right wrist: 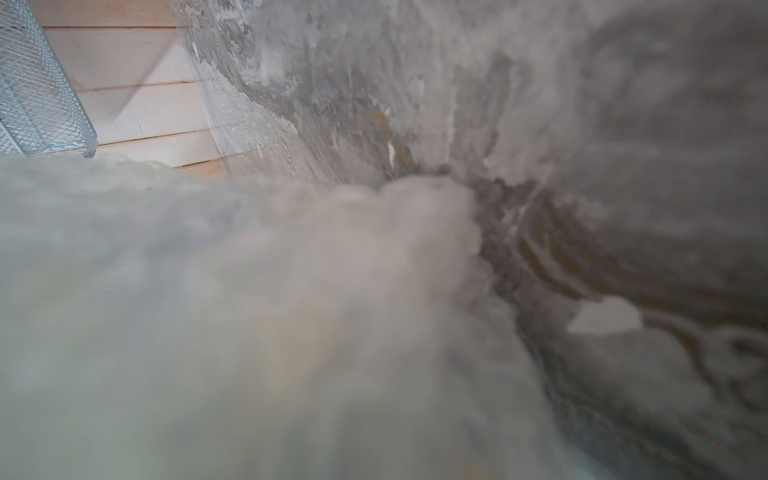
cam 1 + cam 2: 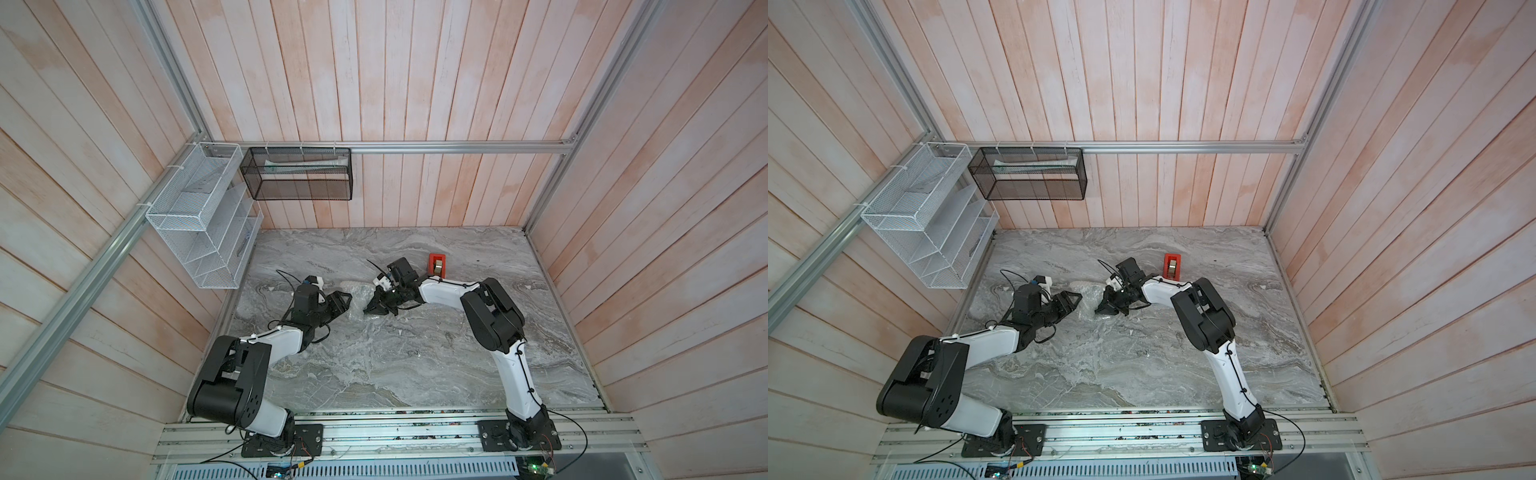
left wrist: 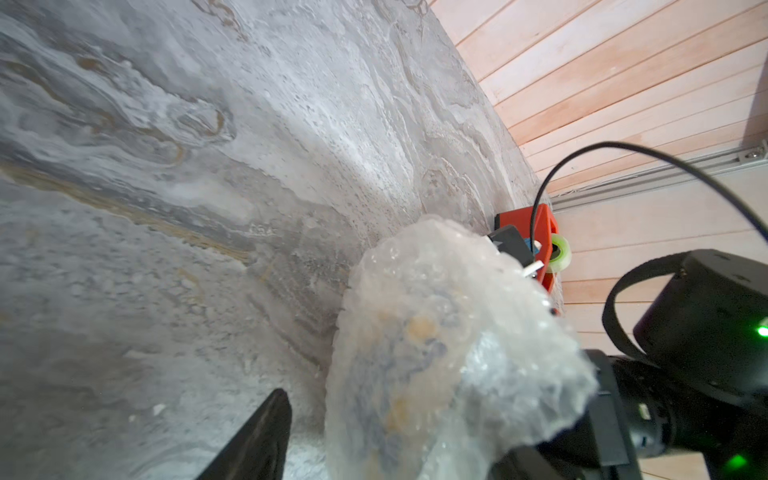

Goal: Wrap bowls in bubble wrap
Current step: Stick the tape on the bubble wrap.

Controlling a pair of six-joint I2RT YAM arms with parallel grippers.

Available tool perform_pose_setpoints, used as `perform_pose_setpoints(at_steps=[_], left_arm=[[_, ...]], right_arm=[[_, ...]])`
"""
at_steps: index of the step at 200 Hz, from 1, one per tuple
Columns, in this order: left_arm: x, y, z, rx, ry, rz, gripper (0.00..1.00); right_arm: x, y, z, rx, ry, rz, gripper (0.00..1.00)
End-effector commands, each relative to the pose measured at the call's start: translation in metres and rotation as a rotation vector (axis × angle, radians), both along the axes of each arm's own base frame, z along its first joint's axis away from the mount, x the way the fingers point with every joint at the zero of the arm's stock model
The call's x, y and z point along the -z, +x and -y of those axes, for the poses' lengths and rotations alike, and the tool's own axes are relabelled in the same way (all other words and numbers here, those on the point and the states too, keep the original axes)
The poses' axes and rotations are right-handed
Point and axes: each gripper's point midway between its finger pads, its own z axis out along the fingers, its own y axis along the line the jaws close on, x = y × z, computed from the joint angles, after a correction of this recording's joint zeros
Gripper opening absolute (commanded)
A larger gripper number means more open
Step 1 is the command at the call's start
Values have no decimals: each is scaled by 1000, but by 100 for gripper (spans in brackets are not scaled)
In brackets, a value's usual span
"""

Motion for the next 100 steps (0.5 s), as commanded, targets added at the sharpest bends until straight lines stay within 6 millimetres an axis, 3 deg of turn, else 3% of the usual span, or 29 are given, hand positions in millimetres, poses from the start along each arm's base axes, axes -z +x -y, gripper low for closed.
perform_pose_setpoints(at_steps=[1, 47, 79, 100], left_arm=[[-19, -1, -3, 11, -7, 59, 75], [-27, 0, -8, 0, 13, 96, 81], [-27, -2, -12, 34, 80, 107, 98], [-22, -4, -7, 91, 108, 102, 100]], right_arm=[[26, 2, 8, 14, -96, -19, 0], [21, 9, 2, 9, -95, -6, 0], [18, 12, 1, 9, -97, 1, 0], [17, 13, 0, 7, -96, 3, 0]])
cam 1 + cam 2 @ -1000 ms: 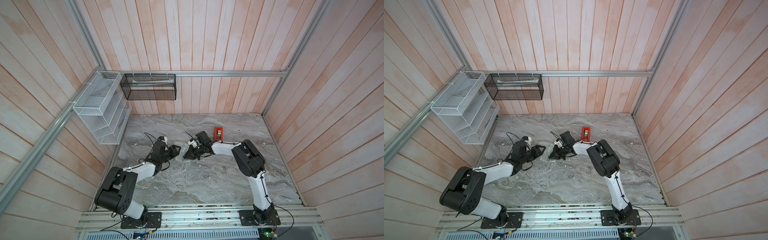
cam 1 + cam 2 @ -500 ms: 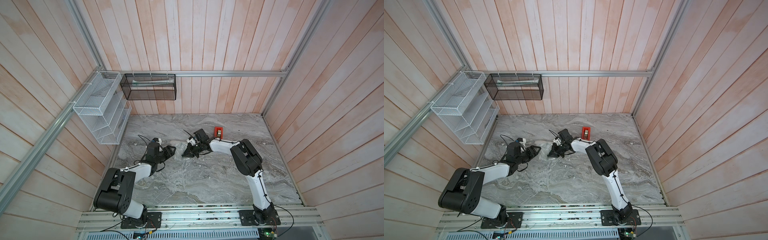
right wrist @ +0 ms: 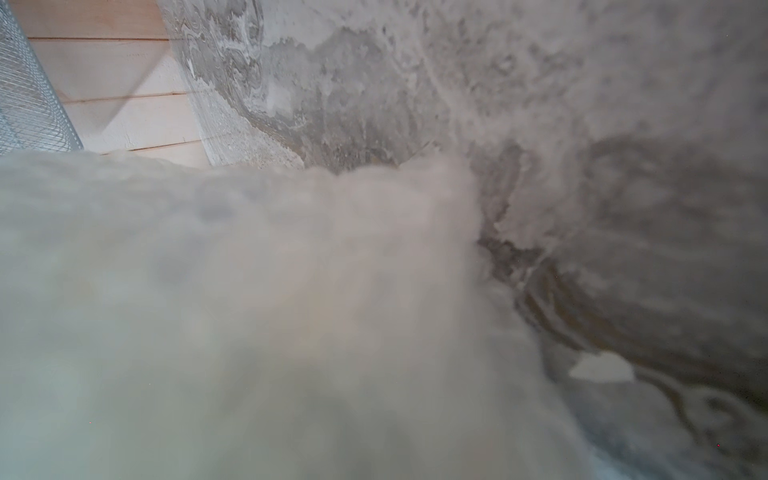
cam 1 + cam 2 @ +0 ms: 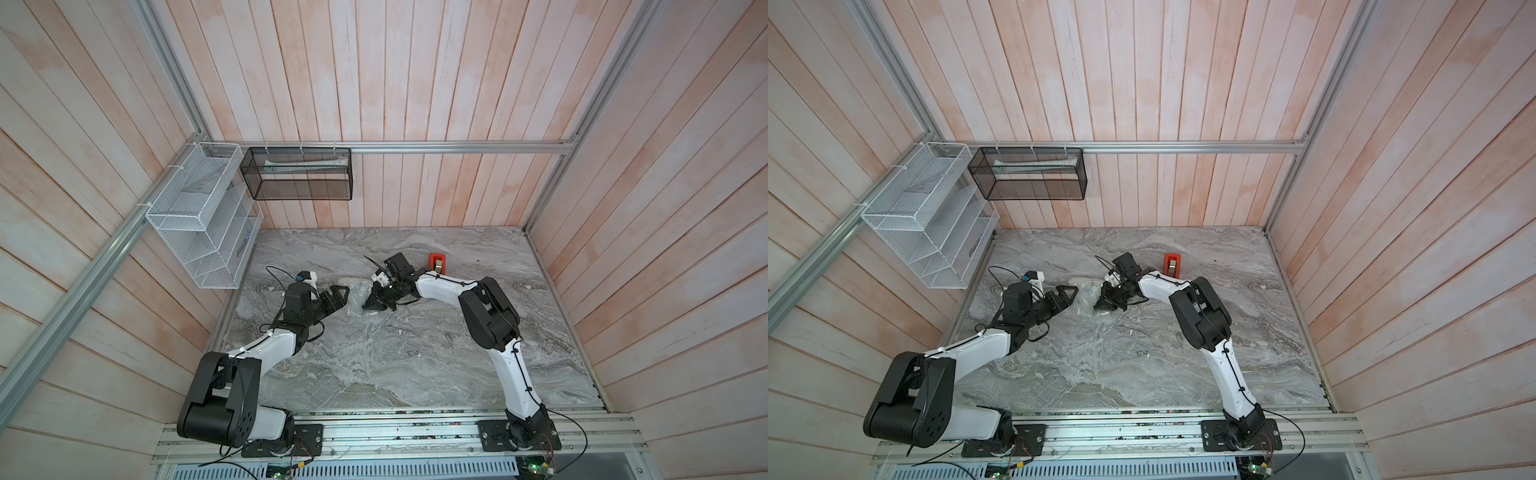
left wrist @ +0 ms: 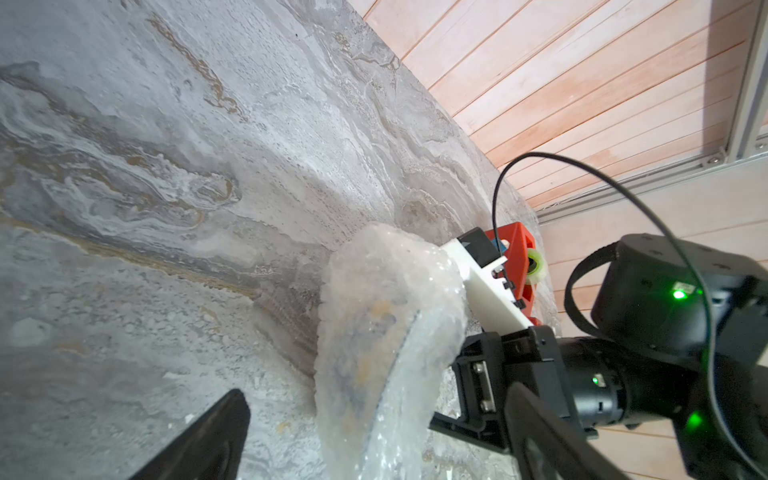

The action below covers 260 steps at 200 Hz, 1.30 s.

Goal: Wrap bowls in bubble wrap
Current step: Stick the tape on the bubble wrap.

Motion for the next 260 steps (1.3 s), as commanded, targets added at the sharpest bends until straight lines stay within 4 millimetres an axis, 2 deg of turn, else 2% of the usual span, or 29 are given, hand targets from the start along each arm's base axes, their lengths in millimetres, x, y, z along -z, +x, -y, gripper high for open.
perform_pose_setpoints(at_steps=[1, 15, 58, 126, 165, 194, 260], left_arm=[[3, -5, 5, 75, 54, 8, 100], [6, -7, 10, 115, 48, 10, 100], [-6, -15, 23, 185, 18, 79, 100], [23, -20, 63, 349, 49, 13, 100], [34, -13, 63, 329, 62, -6, 100], [40, -5, 59, 286, 56, -28, 94], [39, 11, 55, 222, 14, -35, 85]], right_arm=[[20, 3, 3, 7, -57, -11, 0], [18, 4, 2, 7, -56, -6, 0], [16, 6, 1, 9, -55, -2, 0], [14, 8, 0, 10, -55, 2, 0], [13, 10, 0, 11, -52, 6, 0], [12, 10, 0, 11, -49, 8, 0], [13, 11, 1, 11, -43, 8, 0]])
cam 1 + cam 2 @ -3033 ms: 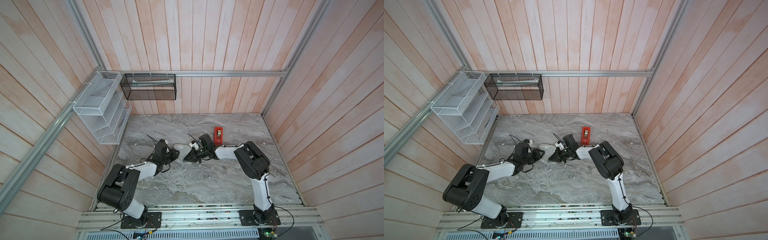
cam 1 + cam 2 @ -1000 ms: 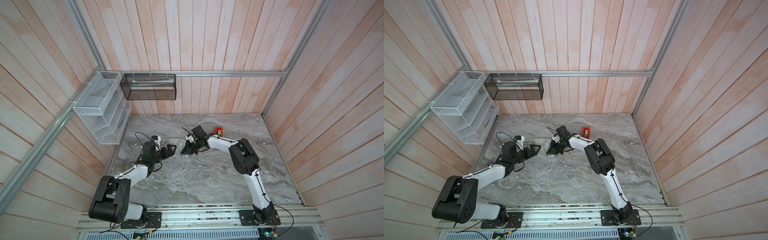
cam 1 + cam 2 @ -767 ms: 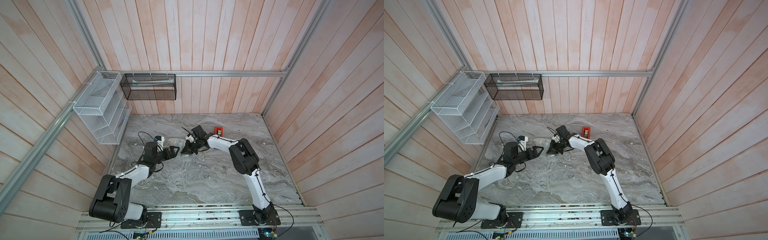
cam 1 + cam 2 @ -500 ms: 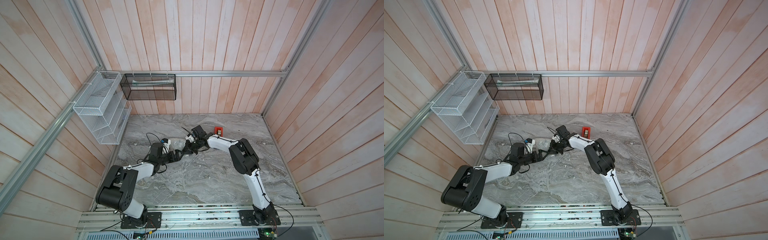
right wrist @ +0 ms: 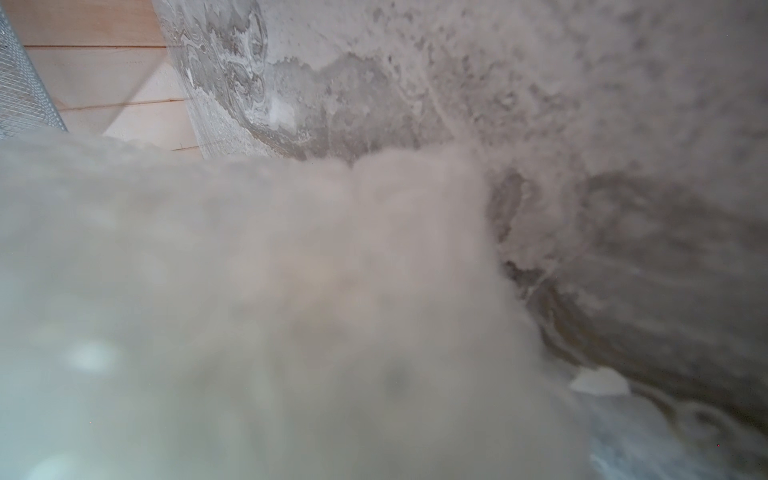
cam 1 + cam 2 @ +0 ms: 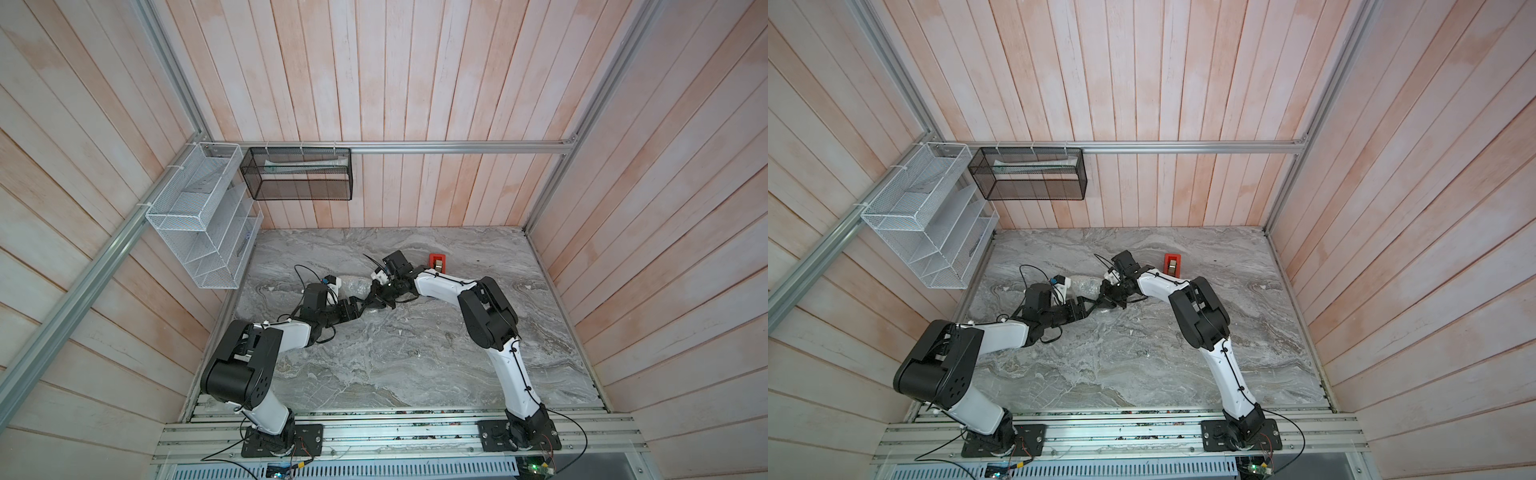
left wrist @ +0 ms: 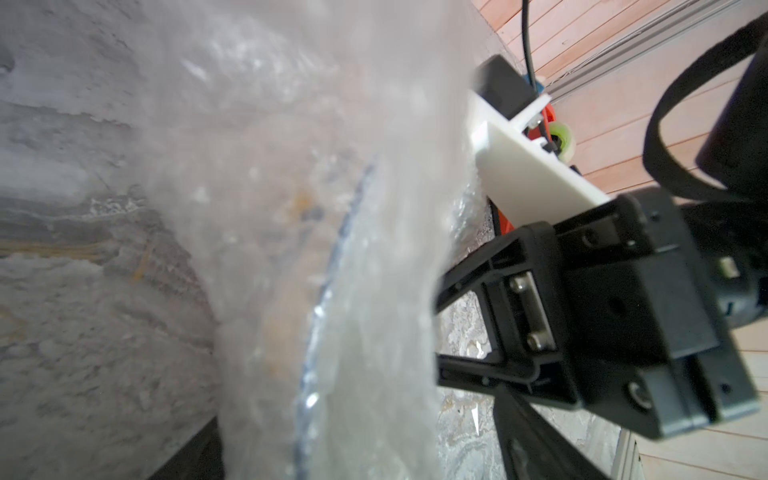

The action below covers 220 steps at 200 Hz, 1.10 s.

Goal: Wrap bowls in bubble wrap
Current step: Stick the tape on the bubble wrap.

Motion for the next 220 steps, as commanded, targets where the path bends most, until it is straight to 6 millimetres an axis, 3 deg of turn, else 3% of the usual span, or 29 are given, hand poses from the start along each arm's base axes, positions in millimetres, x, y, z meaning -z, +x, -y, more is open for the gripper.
perform_pose_setpoints(at_steps=[1, 44, 85, 113, 175, 220], left_arm=[[-9, 18, -1, -40, -18, 31, 85], [-6, 24, 3, -29, -28, 24, 79], [1, 26, 3, -27, -18, 13, 66], [7, 29, 4, -32, -14, -1, 65], [5, 44, 1, -101, -41, 15, 51], [4, 52, 8, -113, -59, 11, 46]], right_arm=[[15, 5, 3, 7, -30, 2, 0], [13, 6, 2, 8, -22, 3, 0], [12, 8, 3, 10, -18, 6, 0], [10, 9, 2, 9, -14, 11, 0], [12, 7, 3, 9, -13, 8, 0], [9, 7, 4, 8, -10, 17, 0]])
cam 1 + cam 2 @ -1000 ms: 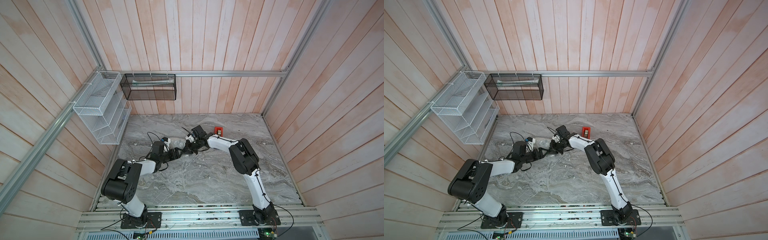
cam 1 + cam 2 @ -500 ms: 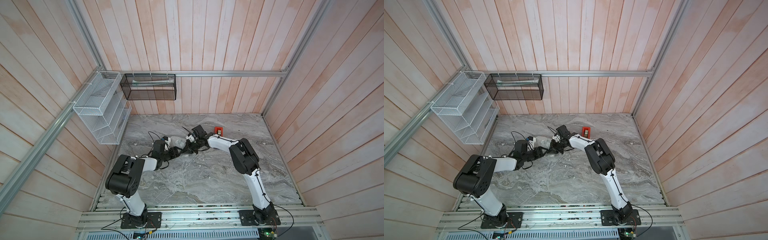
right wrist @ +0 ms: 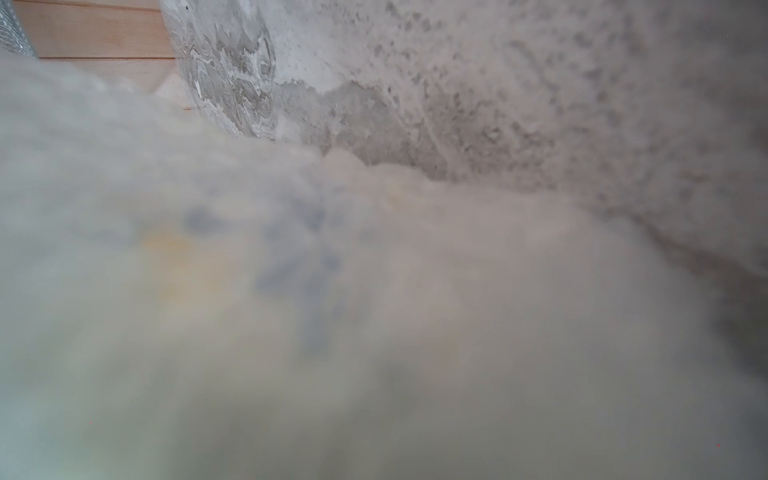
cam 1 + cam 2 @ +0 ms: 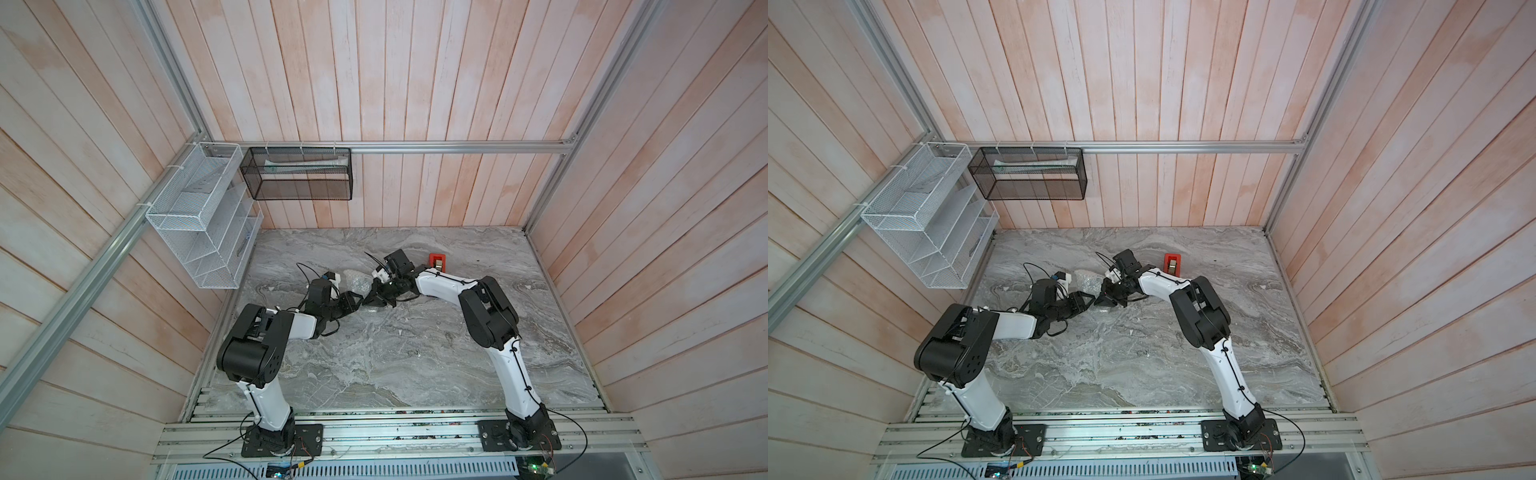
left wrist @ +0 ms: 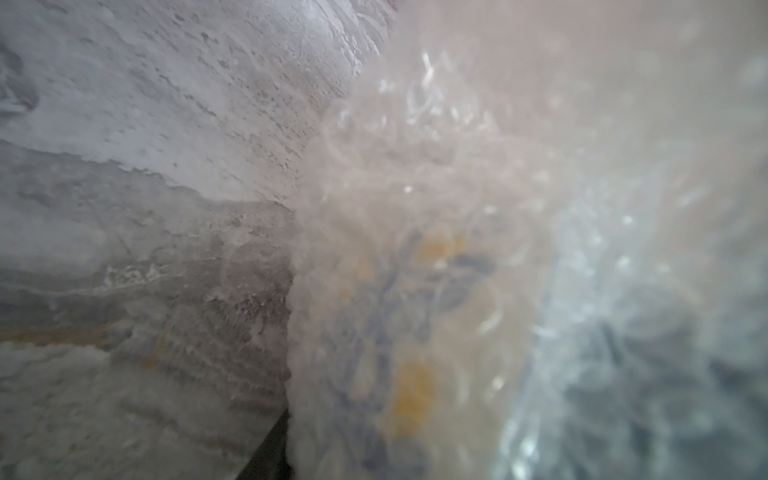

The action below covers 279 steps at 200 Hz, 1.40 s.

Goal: Wrap bowls in bubble wrap
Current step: Stick the tape on the bubble wrap.

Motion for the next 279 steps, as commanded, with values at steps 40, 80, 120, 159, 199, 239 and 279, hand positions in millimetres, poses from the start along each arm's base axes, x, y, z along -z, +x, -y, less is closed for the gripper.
perform_pose_setpoints(at_steps=[40, 80, 120, 159, 199, 239, 279], left_arm=[[-7, 18, 13, -28, -21, 24, 39], [-9, 18, 12, -36, -9, 27, 36], [-6, 19, 15, -25, -18, 24, 35], [-7, 20, 17, -25, -12, 33, 35], [-6, 19, 18, -22, -12, 35, 35], [-8, 19, 19, -18, -10, 35, 35], [-7, 18, 19, -19, -7, 35, 35]], right_arm=[[8, 0, 5, -4, -21, 9, 0], [1, 2, 11, 1, -29, 34, 4], [-25, 2, 14, -7, 17, 90, 16], [-46, -2, 16, -19, 43, 126, 23], [-57, 1, 18, -13, 46, 162, 19], [-41, -1, 13, -29, 34, 134, 1], [-31, -2, 8, -43, 23, 115, 0]])
